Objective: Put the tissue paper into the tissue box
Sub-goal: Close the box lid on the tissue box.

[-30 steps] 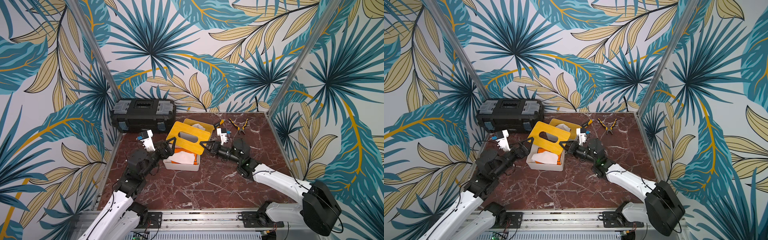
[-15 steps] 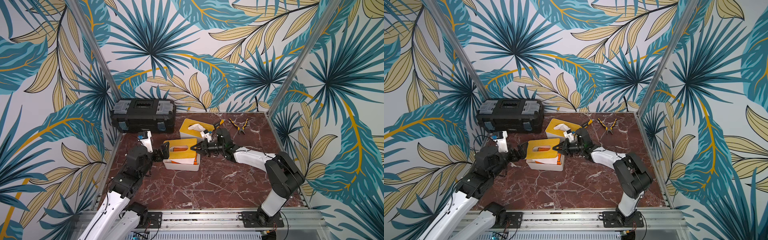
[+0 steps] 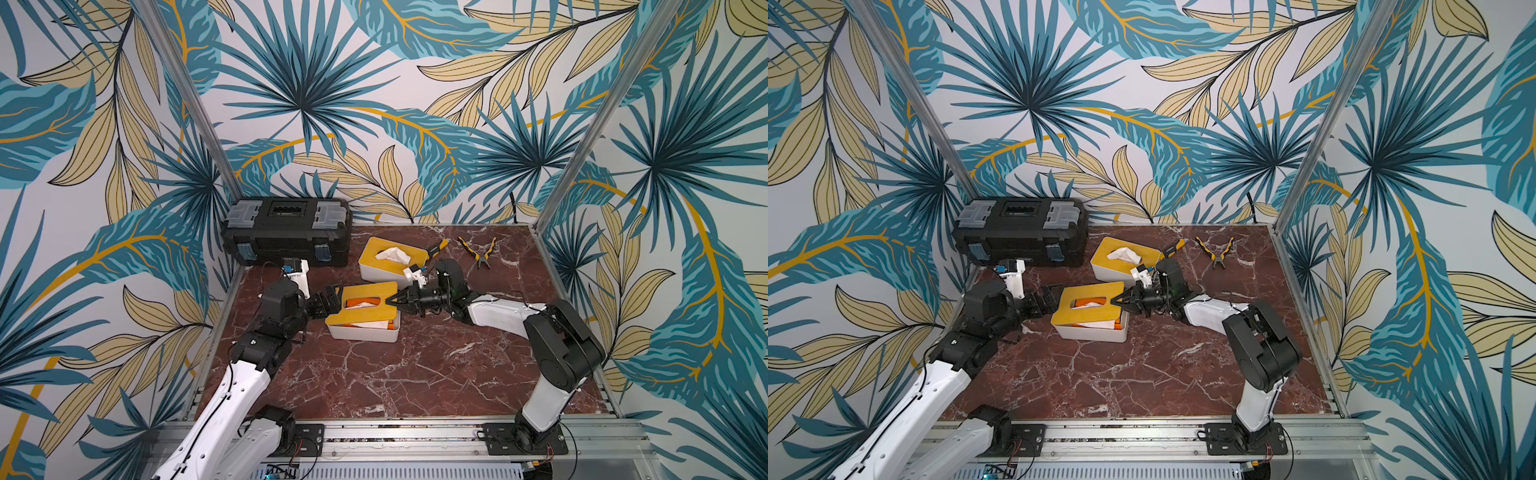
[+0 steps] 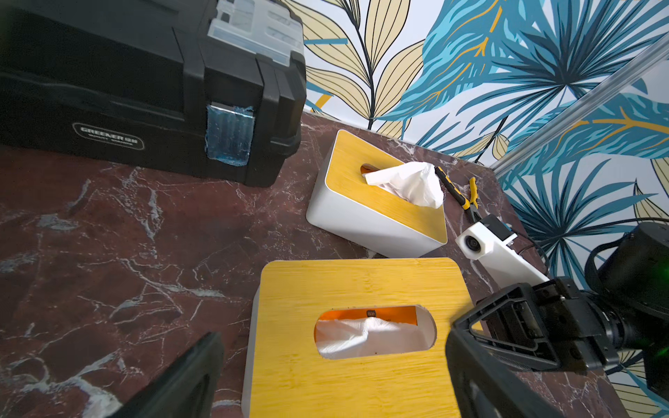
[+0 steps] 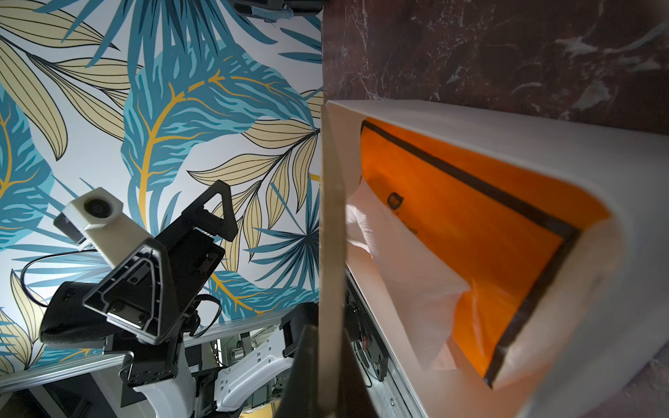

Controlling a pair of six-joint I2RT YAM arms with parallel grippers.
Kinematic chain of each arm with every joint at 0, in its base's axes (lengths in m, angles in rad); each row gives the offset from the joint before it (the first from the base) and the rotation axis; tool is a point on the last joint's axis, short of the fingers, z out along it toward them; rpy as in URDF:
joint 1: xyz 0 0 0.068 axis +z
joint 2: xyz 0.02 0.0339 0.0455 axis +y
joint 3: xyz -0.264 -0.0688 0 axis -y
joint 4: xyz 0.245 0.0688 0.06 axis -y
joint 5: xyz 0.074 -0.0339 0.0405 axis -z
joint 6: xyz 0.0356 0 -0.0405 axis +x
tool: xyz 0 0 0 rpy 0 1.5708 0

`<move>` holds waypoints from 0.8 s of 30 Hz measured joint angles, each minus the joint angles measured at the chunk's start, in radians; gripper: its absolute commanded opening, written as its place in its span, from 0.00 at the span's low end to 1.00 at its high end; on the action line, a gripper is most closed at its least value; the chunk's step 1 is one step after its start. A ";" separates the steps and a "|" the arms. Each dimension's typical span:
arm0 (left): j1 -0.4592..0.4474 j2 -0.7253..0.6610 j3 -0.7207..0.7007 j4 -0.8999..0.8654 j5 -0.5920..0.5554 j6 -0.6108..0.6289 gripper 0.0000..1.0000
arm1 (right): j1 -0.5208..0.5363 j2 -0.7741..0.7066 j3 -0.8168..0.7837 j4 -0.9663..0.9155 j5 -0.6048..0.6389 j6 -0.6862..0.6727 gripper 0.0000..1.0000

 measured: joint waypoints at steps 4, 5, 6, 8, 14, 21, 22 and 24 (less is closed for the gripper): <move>0.003 0.031 -0.020 0.034 0.017 -0.011 1.00 | 0.000 0.000 -0.019 0.024 -0.004 -0.003 0.00; 0.003 0.039 -0.024 0.041 0.021 -0.013 1.00 | 0.000 0.000 -0.024 0.031 -0.004 -0.005 0.00; 0.003 0.047 -0.027 0.048 0.024 -0.013 1.00 | -0.002 0.000 -0.028 0.035 -0.004 -0.006 0.00; 0.003 0.064 -0.033 0.063 0.032 -0.016 1.00 | -0.004 -0.001 -0.037 0.045 -0.005 -0.010 0.00; 0.004 0.101 -0.050 0.113 0.056 -0.021 1.00 | -0.013 -0.015 -0.060 0.056 -0.003 -0.012 0.00; 0.005 0.131 -0.065 0.149 0.074 -0.025 1.00 | -0.016 -0.016 -0.076 0.087 -0.002 0.006 0.00; 0.005 0.134 -0.068 0.155 0.075 -0.025 1.00 | -0.016 -0.016 -0.079 0.097 -0.002 0.012 0.00; 0.005 0.139 -0.074 0.167 0.078 -0.025 1.00 | -0.016 -0.016 -0.085 0.113 0.002 0.024 0.00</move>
